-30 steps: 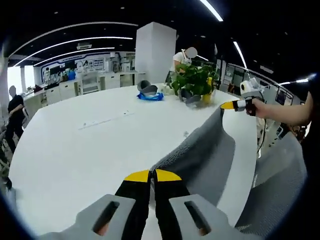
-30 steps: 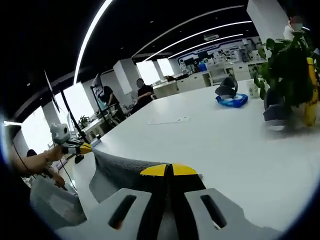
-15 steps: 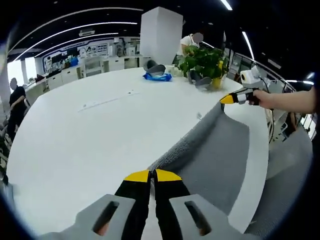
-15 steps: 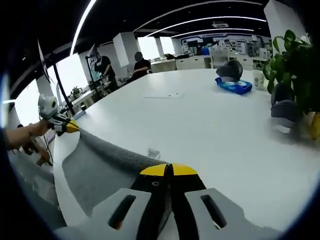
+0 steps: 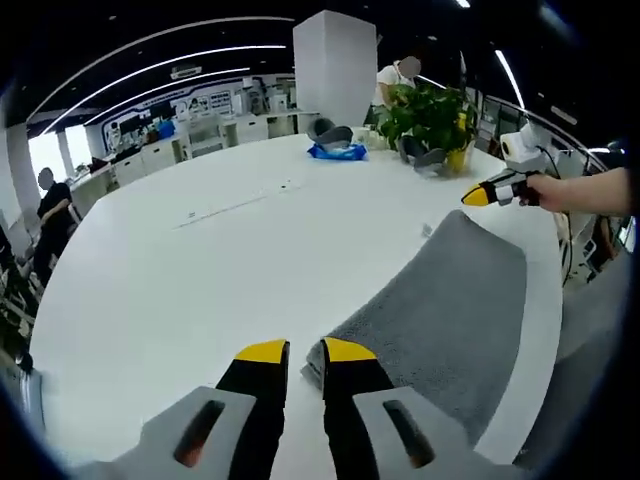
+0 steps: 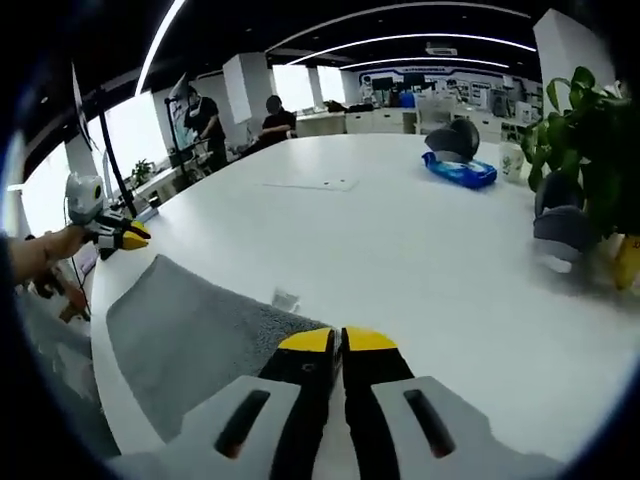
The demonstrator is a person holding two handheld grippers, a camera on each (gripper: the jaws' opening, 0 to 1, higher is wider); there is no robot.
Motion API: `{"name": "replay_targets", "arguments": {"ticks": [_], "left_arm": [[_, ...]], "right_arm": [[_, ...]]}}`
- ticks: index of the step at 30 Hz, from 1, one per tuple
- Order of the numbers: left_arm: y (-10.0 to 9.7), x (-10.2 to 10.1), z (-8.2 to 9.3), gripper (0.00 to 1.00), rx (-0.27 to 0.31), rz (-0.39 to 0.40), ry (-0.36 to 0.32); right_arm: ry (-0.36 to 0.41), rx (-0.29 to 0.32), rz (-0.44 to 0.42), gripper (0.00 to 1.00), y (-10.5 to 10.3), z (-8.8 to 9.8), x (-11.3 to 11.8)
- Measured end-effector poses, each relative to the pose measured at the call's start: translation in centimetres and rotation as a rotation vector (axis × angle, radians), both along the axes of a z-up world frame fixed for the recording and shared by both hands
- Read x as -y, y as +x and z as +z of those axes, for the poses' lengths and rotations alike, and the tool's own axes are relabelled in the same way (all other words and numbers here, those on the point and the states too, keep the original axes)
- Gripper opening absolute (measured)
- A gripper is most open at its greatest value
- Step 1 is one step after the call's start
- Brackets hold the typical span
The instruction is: Fold the towel on the table until its edges align and the towel forms a compact rectangular stack.
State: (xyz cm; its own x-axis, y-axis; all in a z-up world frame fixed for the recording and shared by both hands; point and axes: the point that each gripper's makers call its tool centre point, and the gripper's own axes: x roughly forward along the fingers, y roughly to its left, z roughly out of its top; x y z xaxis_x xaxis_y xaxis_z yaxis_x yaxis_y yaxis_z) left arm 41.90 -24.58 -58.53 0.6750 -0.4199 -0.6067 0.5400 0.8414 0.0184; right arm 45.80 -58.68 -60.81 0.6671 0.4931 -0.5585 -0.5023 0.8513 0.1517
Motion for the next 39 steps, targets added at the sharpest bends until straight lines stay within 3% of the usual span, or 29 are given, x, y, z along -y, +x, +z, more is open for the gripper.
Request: {"name": "replay_targets", "arguments": {"ticks": [5,9,11,14,18,21,24,28,31,32,33,36,39], "left_arm": [[-1.2,4.4,1.4,0.12,0.007,-0.130,-0.032],[-2.5,7.4,1.7,0.11,-0.007,-0.206,-0.062],[-3.0,8.3,1.1,0.10,-0.014,-0.236,-0.044],[-5.1,10.7,-1.4,0.10,-0.107,-0.325,-0.022],[-6.8,13.5,-3.3,0.08,-0.149,-0.363,-0.017],[-8.4,16.0,-3.9,0.08,-0.169,-0.408,-0.044],[-9.4,17.1,-4.9,0.08,-0.170,-0.439,-0.014],[-11.1,18.0,-5.9,0.09,-0.187,-0.452,-0.040],[-11.7,18.2,-6.8,0.09,-0.130,-0.499,0.028],[-11.6,18.4,-6.7,0.09,-0.075,-0.528,0.057],[-11.6,18.4,-6.7,0.09,-0.069,-0.542,0.081],[-11.7,18.3,-6.6,0.09,-0.080,-0.531,0.074],[-11.7,18.2,-6.7,0.09,-0.075,-0.545,0.093]], "right_arm": [[0.010,0.001,0.024,0.00,-0.6,0.3,-1.3],[-0.012,-0.018,0.099,0.00,-1.6,-0.3,-2.1],[-0.016,-0.026,0.112,0.00,-1.9,-0.7,-2.6],[-0.002,-0.050,0.151,0.00,-2.4,-1.4,-3.8],[-0.037,-0.082,0.286,0.00,-4.0,-2.7,-6.7],[0.028,-0.151,0.334,0.00,-5.3,-3.1,-9.0],[0.042,-0.150,0.351,0.00,-6.0,-3.1,-10.4],[0.039,-0.138,0.418,0.00,-7.4,-3.2,-11.7],[-0.023,-0.180,0.507,0.00,-9.6,-5.2,-12.3],[-0.010,-0.108,0.500,0.00,-9.1,-4.8,-12.6],[-0.029,-0.062,0.513,0.00,-9.0,-4.6,-12.3],[-0.014,-0.058,0.487,0.00,-9.1,-4.6,-12.3],[-0.060,-0.009,0.499,0.00,-9.4,-4.5,-12.3]]}}
